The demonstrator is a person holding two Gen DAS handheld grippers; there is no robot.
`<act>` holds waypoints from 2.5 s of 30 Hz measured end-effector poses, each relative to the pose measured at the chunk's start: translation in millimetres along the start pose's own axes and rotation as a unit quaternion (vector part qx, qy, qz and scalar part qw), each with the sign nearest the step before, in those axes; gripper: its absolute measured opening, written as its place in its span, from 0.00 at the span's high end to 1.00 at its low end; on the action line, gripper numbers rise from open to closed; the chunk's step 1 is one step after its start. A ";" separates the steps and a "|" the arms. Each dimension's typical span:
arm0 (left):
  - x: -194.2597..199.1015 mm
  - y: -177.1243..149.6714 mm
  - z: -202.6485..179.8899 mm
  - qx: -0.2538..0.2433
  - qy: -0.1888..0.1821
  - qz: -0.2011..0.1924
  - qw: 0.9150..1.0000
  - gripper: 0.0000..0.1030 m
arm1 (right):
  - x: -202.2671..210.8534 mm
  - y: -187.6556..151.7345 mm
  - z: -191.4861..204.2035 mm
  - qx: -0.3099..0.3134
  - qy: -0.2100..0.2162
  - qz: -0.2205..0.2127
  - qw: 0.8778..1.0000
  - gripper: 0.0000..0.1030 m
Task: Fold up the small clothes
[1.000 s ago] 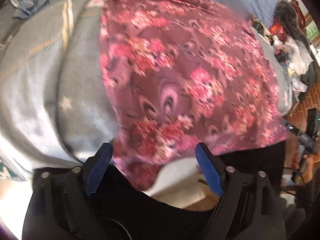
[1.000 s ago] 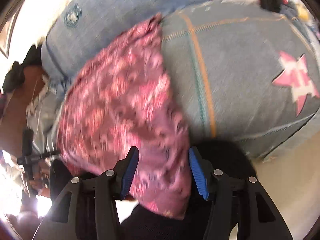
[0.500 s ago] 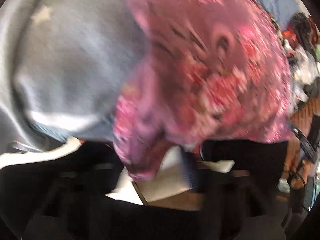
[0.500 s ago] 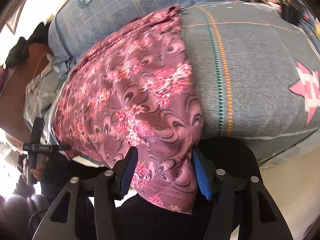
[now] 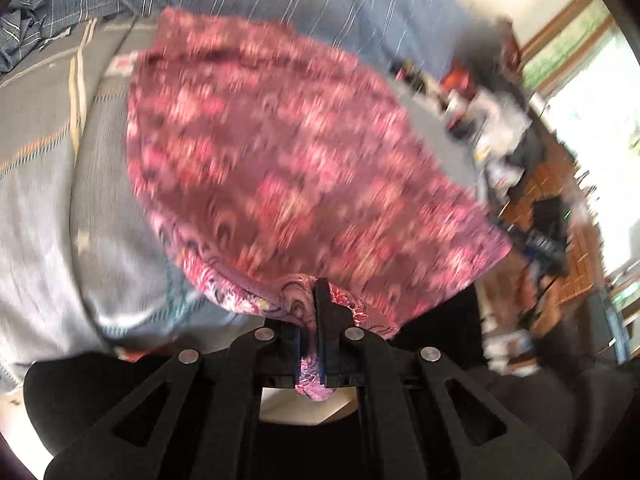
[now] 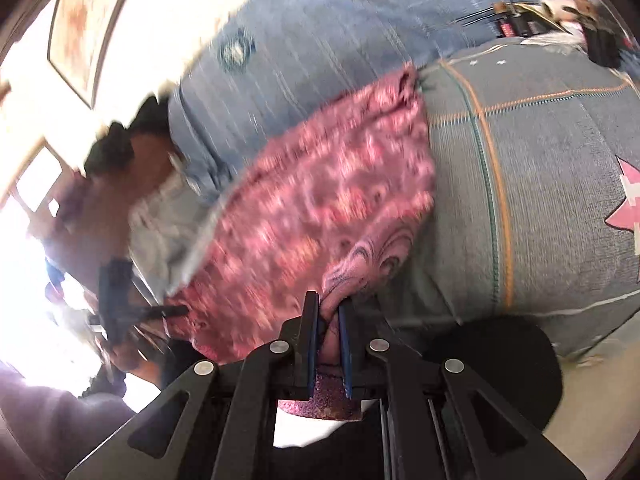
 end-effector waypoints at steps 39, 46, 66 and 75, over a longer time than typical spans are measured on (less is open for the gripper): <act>-7.8 87.1 39.2 0.126 -0.020 -0.049 0.991 0.97 | -53.2 -38.1 1.8 0.059 -0.028 0.247 0.967 0.95; -4.8 105.3 37.3 0.137 -0.035 -0.062 0.988 0.97 | -32.2 28.3 10.5 0.006 0.036 0.055 0.998 0.95; -11.8 283.5 89.7 0.232 -0.063 -0.134 0.961 0.97 | -126.7 207.1 -92.2 -0.161 0.026 -0.160 0.973 0.95; -72.0 368.5 103.0 0.244 -0.013 -0.109 0.963 0.97 | -185.7 239.3 -149.1 -0.221 -0.019 -0.157 0.962 0.95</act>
Point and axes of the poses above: each gripper's, at about its wrist camera, not at the fingertips, and x roughly against the way its jaws point, z to its left, y to its top, the point moved 2 cm from there along -x, roughly the way its jaws point, and after that the axes turned 13 degrees about x, right-handed, at the moved point
